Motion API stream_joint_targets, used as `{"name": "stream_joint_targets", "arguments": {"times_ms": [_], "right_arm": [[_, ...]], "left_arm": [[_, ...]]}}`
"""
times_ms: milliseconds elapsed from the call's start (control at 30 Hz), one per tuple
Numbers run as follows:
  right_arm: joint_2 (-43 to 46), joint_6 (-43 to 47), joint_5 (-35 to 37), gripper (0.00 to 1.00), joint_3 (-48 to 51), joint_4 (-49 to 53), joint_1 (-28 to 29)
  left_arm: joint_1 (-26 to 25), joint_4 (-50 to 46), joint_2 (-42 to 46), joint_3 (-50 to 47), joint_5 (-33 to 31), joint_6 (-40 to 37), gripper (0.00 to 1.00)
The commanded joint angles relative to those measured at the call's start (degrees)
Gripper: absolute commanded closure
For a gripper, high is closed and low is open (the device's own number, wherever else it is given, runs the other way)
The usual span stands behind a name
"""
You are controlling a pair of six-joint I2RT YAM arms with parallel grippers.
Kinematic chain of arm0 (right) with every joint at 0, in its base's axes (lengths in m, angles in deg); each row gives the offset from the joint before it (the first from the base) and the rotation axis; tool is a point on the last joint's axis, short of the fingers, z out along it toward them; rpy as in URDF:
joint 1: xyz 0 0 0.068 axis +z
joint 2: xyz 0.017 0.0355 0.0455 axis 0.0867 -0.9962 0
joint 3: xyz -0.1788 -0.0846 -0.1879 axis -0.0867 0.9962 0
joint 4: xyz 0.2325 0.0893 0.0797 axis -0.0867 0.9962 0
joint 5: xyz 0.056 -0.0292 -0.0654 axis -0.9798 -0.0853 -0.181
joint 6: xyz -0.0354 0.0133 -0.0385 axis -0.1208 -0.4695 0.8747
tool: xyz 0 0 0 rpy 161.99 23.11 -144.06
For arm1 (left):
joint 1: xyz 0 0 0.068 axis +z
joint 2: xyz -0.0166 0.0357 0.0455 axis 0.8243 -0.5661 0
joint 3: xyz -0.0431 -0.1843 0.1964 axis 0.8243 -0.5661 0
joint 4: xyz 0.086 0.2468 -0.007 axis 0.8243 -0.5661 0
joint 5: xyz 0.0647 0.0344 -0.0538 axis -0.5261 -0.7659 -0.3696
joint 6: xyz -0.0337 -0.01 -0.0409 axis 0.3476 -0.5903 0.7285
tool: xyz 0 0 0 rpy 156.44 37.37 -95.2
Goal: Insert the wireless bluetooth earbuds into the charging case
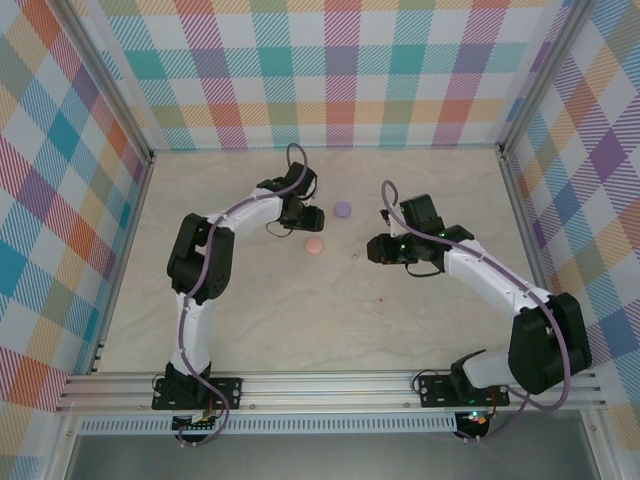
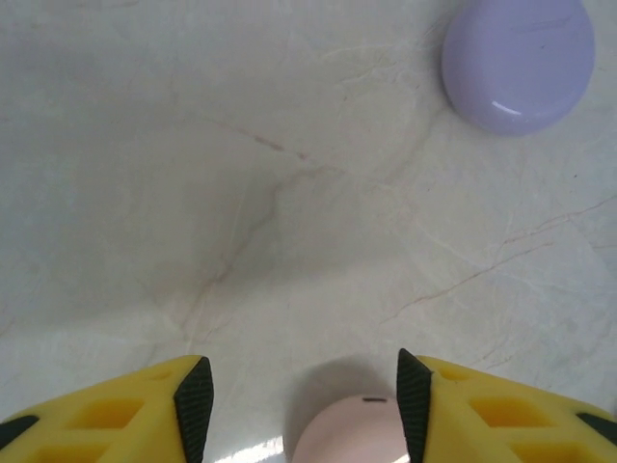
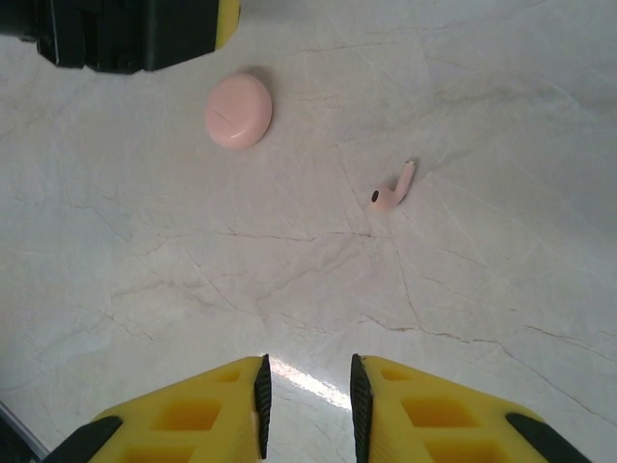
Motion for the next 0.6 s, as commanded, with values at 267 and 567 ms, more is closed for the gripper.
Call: {"name": "stream_joint_targets", "arguments": {"times_ms": [267, 567], "right_arm": [[-2.37, -1.34, -5.29, 0.67, 0.23, -2.38, 0.25], [-5.21, -1.29, -6.42, 0.67, -1.50, -1.73, 1.01]], "left_arm": [[0.79, -6.44, -4.89, 5.63, 2.78, -2.62, 0.71], [0.66, -7.90, -1.97, 0.96, 2.93, -2.25, 0.82]]}}
